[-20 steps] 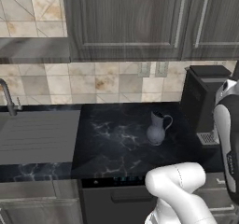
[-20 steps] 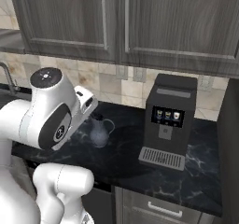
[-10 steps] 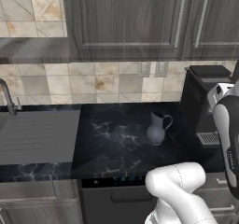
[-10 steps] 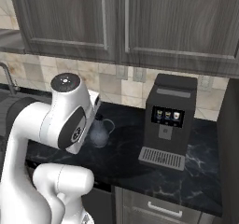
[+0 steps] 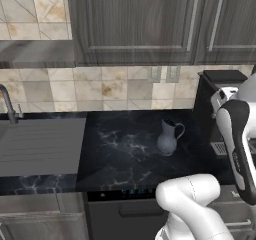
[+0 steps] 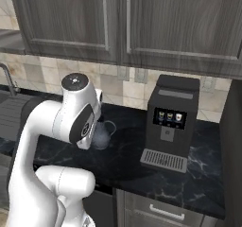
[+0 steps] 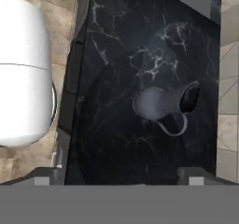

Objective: Move the cheese and lemon wedge from the top shelf to the second highest shelf to make space. Then, place the pitcher from the counter on the cleared top shelf.

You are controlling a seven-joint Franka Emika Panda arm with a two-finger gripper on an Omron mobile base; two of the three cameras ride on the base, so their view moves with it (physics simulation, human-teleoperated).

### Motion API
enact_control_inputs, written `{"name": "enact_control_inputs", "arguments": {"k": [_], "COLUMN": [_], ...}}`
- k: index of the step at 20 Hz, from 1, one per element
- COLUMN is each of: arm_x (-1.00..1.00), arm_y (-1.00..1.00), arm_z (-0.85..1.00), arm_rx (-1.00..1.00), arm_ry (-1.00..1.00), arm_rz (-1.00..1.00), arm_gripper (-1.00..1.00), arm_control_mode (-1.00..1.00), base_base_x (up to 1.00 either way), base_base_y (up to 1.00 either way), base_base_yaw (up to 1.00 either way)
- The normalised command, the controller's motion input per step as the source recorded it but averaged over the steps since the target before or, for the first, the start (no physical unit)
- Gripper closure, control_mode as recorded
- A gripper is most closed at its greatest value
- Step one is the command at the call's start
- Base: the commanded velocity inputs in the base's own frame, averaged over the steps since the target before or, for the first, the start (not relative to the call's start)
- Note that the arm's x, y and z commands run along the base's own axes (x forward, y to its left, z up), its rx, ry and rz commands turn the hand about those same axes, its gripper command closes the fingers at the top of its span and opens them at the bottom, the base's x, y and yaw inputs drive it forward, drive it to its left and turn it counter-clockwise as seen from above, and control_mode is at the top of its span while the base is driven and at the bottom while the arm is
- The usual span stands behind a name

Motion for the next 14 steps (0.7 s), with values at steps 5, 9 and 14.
{"name": "enact_control_inputs", "arguments": {"k": [5, 9, 14], "arm_x": [0.55, 0.50, 0.26], "arm_y": [0.03, 0.03, 0.00], "arm_z": [-0.11, -0.27, -0.31], "arm_rx": [0.00, 0.01, 0.01], "arm_ry": [-0.07, -0.02, -0.01], "arm_rz": [0.00, 0.00, 0.00], "arm_gripper": [-1.00, -1.00, -1.00], "arm_control_mode": [-1.00, -1.00, -1.00], "base_base_x": [0.00, 0.00, 0.00], "base_base_y": [0.00, 0.00, 0.00], "base_base_yaw": [0.00, 0.00, 0.00]}}
